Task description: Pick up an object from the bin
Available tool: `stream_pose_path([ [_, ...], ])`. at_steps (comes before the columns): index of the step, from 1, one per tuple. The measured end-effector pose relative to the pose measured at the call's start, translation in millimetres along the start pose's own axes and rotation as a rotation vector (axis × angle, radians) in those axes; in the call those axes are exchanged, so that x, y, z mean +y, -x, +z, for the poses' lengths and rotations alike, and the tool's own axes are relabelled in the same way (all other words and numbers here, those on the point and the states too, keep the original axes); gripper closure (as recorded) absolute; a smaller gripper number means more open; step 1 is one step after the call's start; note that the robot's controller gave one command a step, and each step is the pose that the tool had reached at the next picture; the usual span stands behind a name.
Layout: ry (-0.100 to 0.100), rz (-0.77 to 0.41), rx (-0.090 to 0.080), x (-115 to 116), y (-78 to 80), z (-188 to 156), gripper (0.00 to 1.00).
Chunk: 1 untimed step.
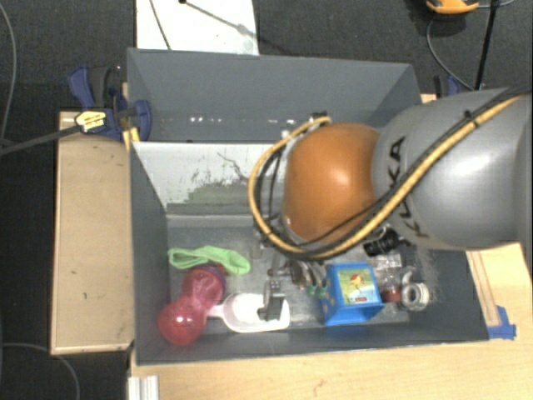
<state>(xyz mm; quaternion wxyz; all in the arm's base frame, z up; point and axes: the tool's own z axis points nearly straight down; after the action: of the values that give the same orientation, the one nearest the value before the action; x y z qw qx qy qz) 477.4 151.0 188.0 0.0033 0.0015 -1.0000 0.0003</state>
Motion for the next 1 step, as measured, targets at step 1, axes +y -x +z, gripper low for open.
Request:
stream_pose_path([
  [1,0.002,0.005,-0.008,-0.9,1.9,-4.5,0.0],
])
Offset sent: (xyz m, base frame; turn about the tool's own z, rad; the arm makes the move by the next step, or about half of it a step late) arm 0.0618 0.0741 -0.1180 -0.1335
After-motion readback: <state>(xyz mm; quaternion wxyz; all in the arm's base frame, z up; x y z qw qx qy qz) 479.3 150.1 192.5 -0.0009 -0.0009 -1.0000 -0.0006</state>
